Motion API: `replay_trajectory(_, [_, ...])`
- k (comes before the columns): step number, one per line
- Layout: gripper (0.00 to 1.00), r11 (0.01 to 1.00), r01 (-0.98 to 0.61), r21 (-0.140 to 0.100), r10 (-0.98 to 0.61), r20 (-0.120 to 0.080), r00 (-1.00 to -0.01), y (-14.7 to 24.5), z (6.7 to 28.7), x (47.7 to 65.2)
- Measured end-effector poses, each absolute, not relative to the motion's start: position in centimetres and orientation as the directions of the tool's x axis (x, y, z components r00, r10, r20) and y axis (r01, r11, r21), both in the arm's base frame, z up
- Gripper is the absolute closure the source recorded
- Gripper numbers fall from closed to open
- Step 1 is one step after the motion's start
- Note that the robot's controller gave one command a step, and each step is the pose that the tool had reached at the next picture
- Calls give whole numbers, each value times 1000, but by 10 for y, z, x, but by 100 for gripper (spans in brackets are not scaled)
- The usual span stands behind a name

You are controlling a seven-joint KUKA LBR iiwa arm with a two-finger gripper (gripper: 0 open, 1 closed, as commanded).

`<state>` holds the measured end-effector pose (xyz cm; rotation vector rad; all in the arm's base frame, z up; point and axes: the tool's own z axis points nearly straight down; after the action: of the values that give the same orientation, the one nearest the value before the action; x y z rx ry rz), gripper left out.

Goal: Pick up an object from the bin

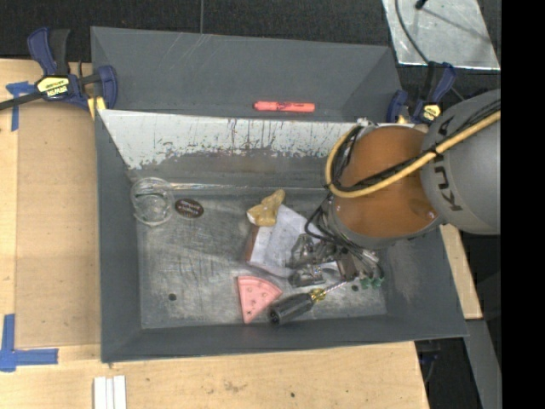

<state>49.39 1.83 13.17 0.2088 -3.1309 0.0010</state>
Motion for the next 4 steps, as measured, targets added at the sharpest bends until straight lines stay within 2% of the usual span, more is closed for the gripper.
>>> replay_trajectory(1, [100, 994, -114, 1, -114, 3, -994, 19, 192, 499])
replay_trajectory(2, [100, 987, -161, -1, -161, -4, -987, 1, 232, 504])
replay_trajectory(3, [100, 994, -112, -1, -112, -9, -994, 8, 207, 510])
replay_trajectory(4, [100, 997, 83, 0, 83, 0, -997, 5, 183, 504])
